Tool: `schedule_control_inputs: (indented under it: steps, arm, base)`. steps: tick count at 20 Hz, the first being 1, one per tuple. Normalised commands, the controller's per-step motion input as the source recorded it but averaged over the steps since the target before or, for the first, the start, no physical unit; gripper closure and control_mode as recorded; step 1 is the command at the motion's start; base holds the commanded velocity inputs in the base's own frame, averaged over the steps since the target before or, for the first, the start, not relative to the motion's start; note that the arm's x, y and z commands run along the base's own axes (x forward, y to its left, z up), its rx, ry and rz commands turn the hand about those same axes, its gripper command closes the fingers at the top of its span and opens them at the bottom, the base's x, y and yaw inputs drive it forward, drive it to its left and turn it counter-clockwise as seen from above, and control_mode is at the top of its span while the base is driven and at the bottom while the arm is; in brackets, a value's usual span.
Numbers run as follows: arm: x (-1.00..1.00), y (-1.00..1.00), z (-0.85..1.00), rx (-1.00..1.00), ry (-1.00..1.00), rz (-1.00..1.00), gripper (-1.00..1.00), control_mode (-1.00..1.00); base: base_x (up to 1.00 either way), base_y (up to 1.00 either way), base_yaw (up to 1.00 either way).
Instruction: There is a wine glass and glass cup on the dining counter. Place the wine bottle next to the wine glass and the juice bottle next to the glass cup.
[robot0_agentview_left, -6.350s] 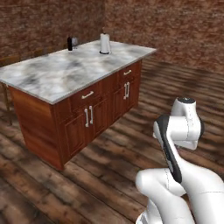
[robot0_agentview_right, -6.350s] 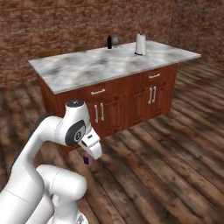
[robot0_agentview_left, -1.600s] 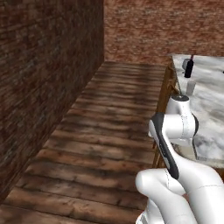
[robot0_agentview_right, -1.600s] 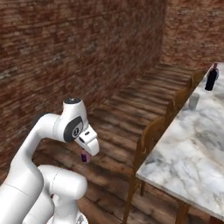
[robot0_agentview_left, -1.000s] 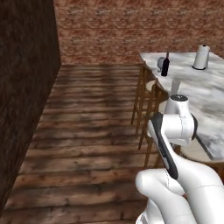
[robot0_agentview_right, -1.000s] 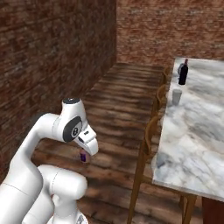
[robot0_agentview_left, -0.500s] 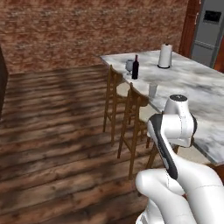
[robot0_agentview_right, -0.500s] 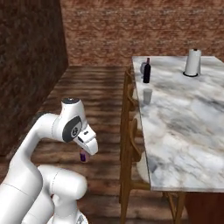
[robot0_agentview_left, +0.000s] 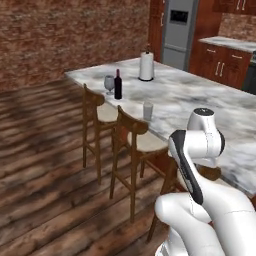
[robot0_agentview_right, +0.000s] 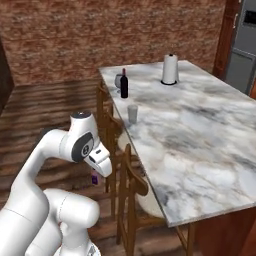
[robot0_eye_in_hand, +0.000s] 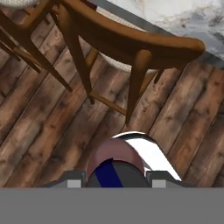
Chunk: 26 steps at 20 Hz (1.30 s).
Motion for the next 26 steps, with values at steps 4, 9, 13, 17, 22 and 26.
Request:
schedule_control_inputs:
  steps: [4,9,13,17,22,26]
  arm:
    - [0.0,0.0,0.0,0.0,0.0,0.0,1.0,1.0]
    - [0.0,0.0,0.0,0.0,0.0,0.0,1.0,1.0]
    - [0.0,0.0,0.0,0.0,0.0,0.0,1.0,1.0]
    - [0.0,0.0,0.0,0.0,0.0,0.0,1.0,1.0]
    - [0.0,0.0,0.0,0.0,0.0,0.0,1.0,1.0]
    - [0.0,0.0,0.0,0.0,0.0,0.0,1.0,1.0]
  base:
    - [0.54,0.43,-0.49]
    - [0.24,0.56,-0.42]
    - [0.0,0.64,-0.36]
    - [0.0,0.66,-0.33]
    - [0.0,0.68,-0.29]
    - [-0.01,0.7,-0.25]
